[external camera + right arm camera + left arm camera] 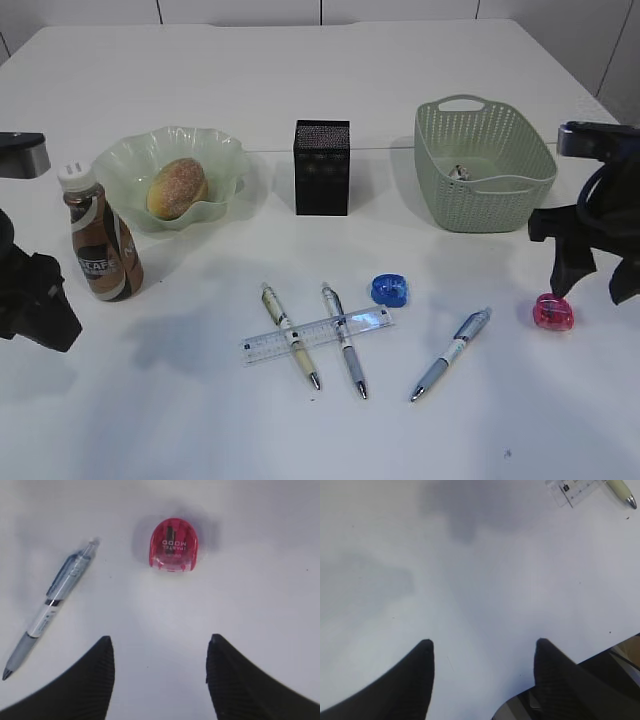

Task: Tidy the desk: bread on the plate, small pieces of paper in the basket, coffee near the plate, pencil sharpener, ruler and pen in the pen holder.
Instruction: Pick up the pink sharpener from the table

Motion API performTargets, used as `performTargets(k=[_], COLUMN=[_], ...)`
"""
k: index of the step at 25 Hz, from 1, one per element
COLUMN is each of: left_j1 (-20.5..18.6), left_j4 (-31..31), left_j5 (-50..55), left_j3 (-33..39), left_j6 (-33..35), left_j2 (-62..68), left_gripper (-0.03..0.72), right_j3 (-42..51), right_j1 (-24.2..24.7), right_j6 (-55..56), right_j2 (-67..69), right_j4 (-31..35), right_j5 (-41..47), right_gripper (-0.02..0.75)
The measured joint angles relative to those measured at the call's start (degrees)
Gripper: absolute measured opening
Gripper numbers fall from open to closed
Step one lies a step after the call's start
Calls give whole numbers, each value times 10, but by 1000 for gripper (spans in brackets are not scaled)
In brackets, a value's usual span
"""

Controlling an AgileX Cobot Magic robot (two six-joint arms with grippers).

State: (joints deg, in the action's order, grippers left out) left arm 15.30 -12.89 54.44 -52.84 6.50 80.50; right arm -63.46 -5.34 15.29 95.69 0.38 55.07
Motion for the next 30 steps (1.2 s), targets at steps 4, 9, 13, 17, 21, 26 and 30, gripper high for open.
performTargets(k=[4,9,13,17,21,26,30], left_j1=[0,0,0,0,0,0,0], left_j4=[0,0,0,0,-1,-1,-1], left_j5=[-3,-4,-11,-13,-14,-14,-14], left_j3=[0,0,0,0,0,0,0], left_j6=[0,0,0,0,0,0,0], left_j2=[0,0,0,0,0,0,0], left_gripper=[442,440,440,439,438,438,438], right_j3=[-22,-31,-31,-31,-34,-34,-34], right_j1=[0,0,0,0,0,0,0], right_j6=[11,16,18,18,18,18,18], right_j2=[41,74,101,103,120,134,135], right_j4=[-10,-14,-16,-22,-29,-31,-33], right_j5=[1,1,-8,-34,-40,-48,-62], right_gripper=[461,462,462,461,461,462,461])
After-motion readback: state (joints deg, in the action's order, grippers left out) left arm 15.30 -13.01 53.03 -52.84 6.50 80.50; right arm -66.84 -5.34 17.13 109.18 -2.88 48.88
